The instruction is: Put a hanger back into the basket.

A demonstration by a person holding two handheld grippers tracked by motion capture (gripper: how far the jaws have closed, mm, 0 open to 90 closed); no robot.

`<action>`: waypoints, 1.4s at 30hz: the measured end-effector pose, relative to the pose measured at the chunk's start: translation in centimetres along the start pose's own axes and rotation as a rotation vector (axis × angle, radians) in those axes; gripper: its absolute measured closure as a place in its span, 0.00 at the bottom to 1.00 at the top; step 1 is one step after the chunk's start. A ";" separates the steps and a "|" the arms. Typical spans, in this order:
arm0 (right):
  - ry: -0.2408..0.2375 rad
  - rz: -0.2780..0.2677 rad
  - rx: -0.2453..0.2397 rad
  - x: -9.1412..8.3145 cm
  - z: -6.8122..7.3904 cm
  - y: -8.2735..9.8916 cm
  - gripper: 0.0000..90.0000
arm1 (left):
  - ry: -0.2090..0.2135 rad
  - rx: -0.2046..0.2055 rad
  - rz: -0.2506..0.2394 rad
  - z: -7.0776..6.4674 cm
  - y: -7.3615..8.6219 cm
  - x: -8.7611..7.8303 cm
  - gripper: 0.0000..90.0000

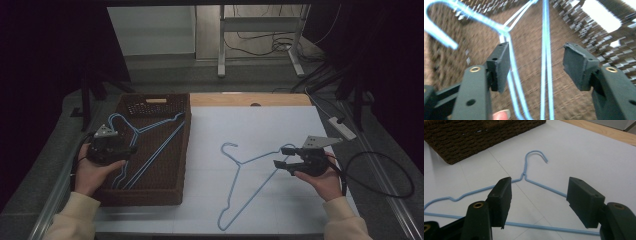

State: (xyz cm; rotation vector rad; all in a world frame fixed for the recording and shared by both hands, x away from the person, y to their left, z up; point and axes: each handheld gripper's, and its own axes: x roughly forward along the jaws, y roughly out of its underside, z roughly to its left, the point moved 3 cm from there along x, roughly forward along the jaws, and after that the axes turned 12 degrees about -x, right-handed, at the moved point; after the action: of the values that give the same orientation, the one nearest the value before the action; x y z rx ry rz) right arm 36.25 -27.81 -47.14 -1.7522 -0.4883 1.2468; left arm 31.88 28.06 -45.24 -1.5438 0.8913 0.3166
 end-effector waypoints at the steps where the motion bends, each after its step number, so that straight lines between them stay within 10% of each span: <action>1: 0.000 0.000 -0.001 0.0 0.0 0.1 0.41 | 0.013 0.007 -0.012 -0.3 -0.1 -0.3 0.40; 9: -0.007 0.013 0.013 0.3 0.6 0.5 0.38 | 0.161 0.047 -0.137 -4.2 0.2 -2.8 0.36; 18: 0.025 -0.002 0.080 0.2 1.2 1.5 0.32 | 0.228 0.058 -0.175 -6.7 2.1 -2.7 0.35; 42: 0.067 0.027 0.067 0.4 2.6 2.1 0.26 | 0.253 0.088 -0.162 -9.0 3.9 -1.6 0.36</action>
State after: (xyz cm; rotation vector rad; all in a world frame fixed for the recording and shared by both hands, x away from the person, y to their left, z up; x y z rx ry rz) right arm 33.74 -27.47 -49.27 -1.7431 -0.3814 1.2054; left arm 25.49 20.42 -45.22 -1.5846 0.9552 -0.0362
